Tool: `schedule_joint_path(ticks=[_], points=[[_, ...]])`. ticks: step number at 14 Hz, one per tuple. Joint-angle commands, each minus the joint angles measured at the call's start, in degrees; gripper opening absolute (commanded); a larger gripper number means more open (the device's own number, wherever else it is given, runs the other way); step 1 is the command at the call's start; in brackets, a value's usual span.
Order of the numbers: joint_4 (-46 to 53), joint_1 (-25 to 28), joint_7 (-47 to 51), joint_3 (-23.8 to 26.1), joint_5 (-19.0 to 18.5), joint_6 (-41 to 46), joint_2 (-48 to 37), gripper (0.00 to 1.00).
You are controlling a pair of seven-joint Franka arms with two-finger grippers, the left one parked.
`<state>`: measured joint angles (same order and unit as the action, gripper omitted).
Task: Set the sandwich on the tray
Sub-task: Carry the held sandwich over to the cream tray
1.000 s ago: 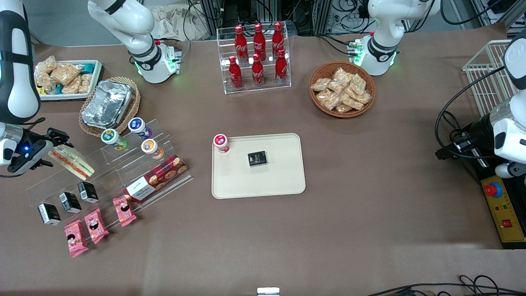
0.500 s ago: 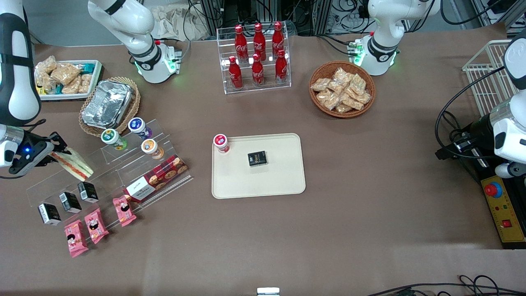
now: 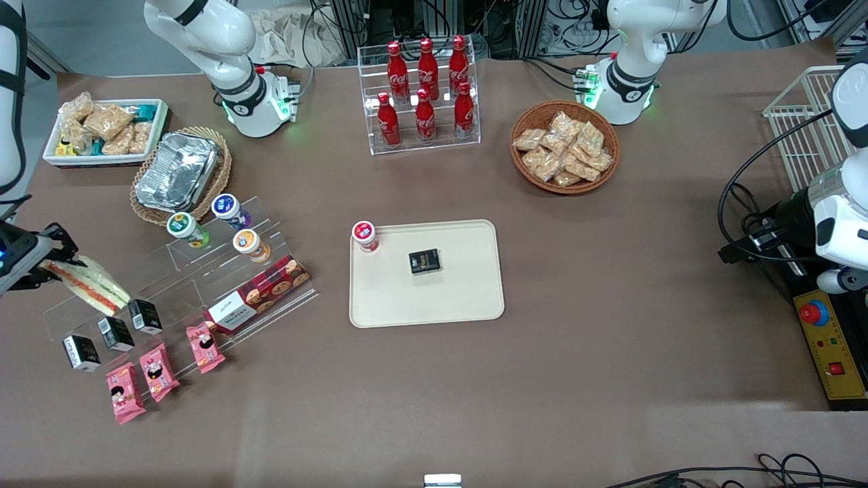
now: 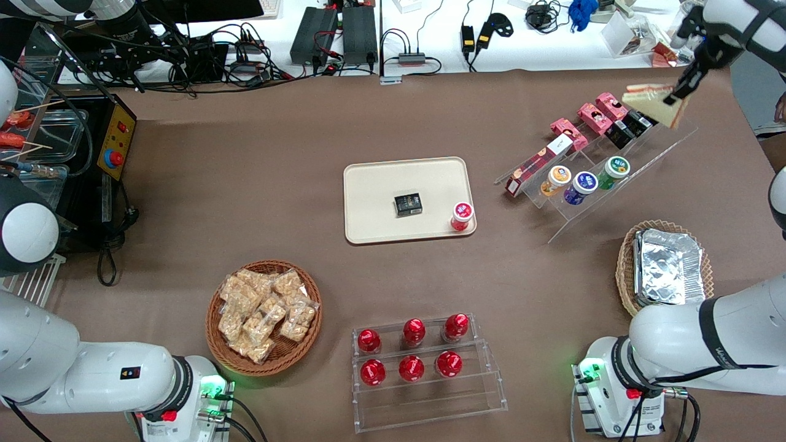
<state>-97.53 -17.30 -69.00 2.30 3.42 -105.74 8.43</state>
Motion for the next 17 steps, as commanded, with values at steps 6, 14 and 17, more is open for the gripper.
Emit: schedule_joint_path(ticks=[6,14,17], points=[[6.6,22.1,8.3,-0.1,4.5,6.1,2.5,0.26],[7.0,42.9,16.1,-0.2,4.1,-12.9,14.0,0.26],[6.9,46.2,17.9,-0.2,4.1,-19.3,18.5,0.26]])
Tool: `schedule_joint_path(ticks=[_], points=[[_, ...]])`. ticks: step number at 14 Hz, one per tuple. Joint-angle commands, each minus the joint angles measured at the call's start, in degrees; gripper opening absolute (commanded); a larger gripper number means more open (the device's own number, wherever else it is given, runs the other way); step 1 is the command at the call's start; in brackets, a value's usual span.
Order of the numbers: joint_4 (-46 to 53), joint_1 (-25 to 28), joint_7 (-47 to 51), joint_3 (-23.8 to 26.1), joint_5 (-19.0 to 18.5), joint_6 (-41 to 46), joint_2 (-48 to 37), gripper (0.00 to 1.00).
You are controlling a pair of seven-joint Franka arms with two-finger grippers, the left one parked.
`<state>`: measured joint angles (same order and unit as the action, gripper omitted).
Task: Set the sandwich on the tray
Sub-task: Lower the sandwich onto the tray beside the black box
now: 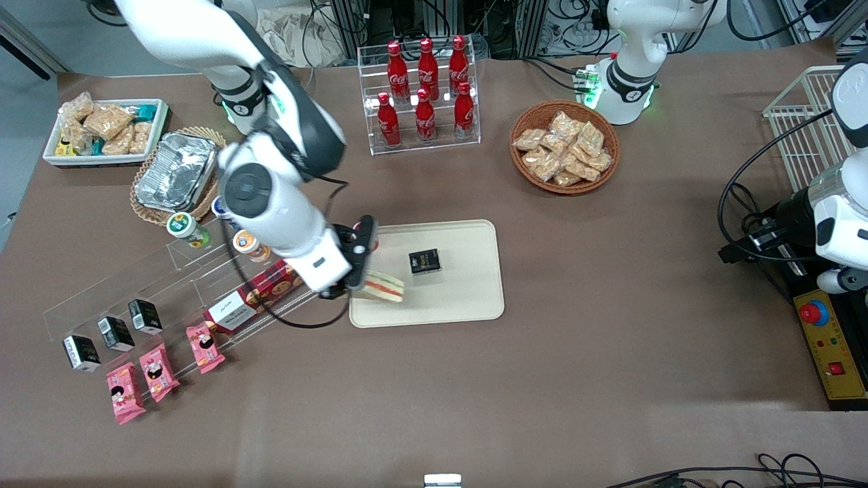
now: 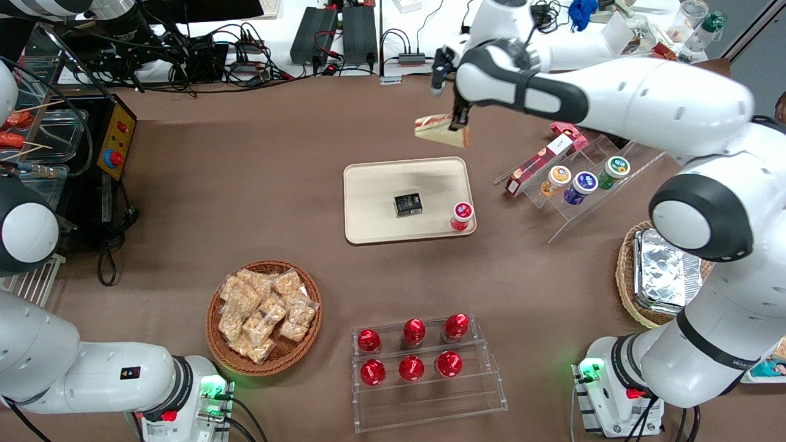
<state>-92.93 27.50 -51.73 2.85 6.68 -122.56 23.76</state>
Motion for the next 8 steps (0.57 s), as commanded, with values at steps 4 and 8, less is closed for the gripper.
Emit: schedule_joint_path(ticks=[4,8], points=[[2.3,4.3,2.4,-0.7,0.7,-9.9,7.9,0.27],[2.3,5.4,2.2,-0.8,0.8,-15.1,12.4,0.27]])
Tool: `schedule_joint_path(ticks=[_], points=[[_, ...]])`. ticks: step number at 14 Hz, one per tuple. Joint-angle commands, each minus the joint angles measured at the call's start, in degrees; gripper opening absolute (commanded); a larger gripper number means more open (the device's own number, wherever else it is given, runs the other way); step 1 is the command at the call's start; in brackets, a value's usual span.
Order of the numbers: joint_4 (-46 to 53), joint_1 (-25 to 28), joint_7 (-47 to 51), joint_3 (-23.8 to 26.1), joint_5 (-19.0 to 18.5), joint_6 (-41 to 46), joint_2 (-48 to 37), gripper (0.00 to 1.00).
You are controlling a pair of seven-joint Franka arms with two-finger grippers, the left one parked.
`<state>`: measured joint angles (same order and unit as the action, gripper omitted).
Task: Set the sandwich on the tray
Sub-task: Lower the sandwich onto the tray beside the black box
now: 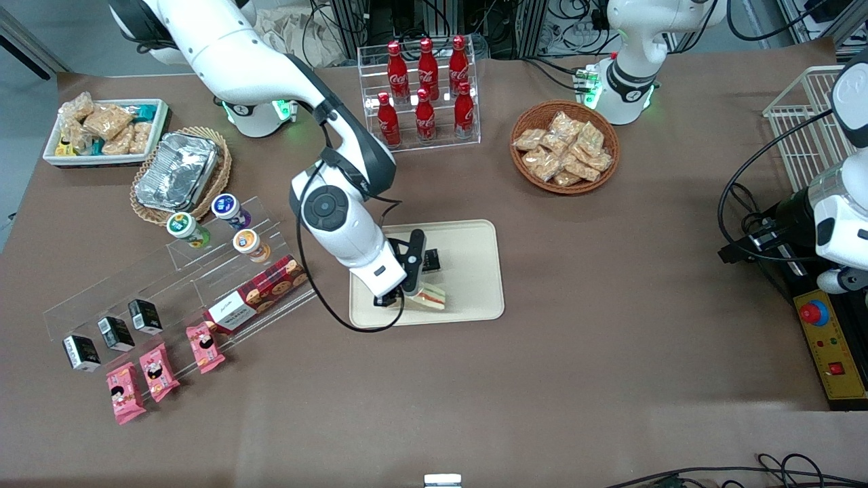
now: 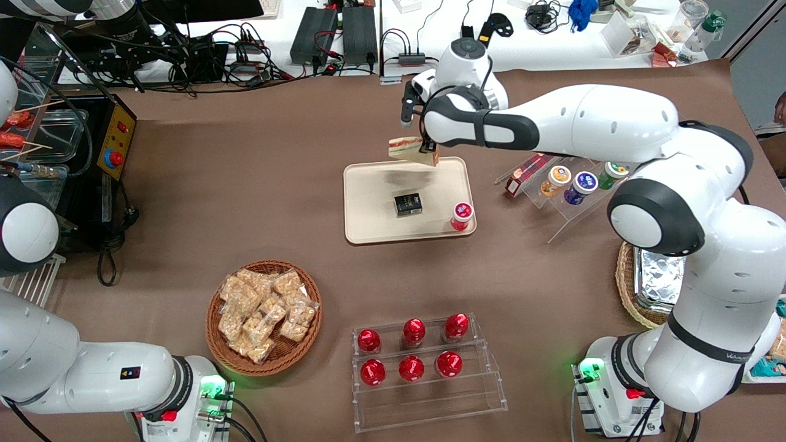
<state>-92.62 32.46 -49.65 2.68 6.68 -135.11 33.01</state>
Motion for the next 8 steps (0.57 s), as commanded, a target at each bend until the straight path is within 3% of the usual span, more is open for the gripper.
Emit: schedule_joint_path(ticks=[1,4,5,6,8], points=[[1.9,0.8,0.3,-0.7,1.0,-4.1,3.6,0.27],[1.4,1.6,0.4,-0.7,1.0,-4.6,3.9,0.28],[1.3,1.6,0.4,-0.7,0.9,-4.6,3.8,0.33],[1.2,2.1,0.8,-0.7,0.9,-4.7,3.8,0.62],[1.2,2.1,2.2,-1.0,0.8,-4.5,3.3,0.79]])
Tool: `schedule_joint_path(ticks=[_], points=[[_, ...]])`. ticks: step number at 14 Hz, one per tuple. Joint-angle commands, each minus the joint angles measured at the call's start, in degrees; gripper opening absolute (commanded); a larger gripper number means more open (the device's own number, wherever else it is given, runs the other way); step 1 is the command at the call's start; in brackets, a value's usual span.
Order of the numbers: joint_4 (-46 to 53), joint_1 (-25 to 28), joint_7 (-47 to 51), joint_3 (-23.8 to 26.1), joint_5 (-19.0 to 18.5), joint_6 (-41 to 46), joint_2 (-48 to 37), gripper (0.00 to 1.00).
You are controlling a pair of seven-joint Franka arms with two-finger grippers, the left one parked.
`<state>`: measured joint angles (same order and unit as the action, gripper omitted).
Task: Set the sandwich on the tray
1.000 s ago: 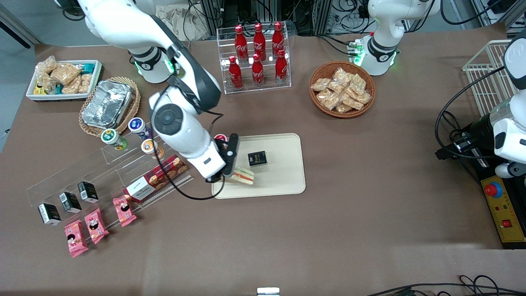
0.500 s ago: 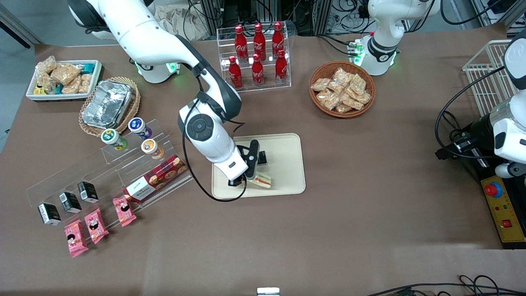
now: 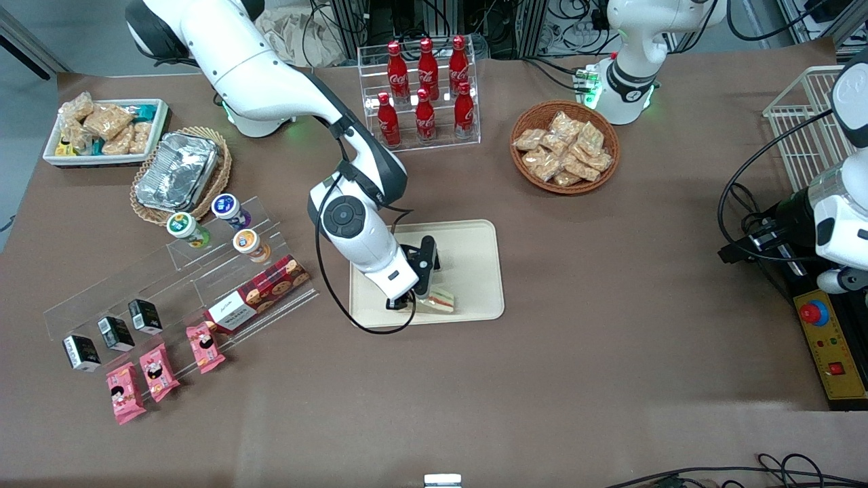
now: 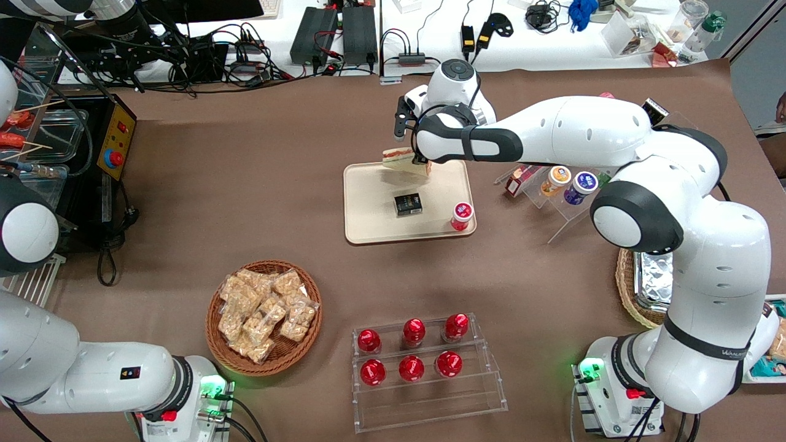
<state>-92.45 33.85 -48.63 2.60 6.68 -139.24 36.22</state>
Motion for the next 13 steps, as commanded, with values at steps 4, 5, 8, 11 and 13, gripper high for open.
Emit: schedule_joint_path(ticks=[4,5,8,11,13], points=[[1.0,-1.1,1.2,-1.0,1.1,0.6,-2.5,0.99],[1.1,-2.0,1.2,-1.0,1.1,2.2,-3.7,0.99],[1.7,-4.9,1.3,-1.1,1.1,8.3,-8.3,0.99],[1.8,-6.0,5.3,-4.1,1.7,14.5,-12.6,0.99],[1.9,-5.9,14.7,-6.0,1.5,18.4,-15.3,0.99]])
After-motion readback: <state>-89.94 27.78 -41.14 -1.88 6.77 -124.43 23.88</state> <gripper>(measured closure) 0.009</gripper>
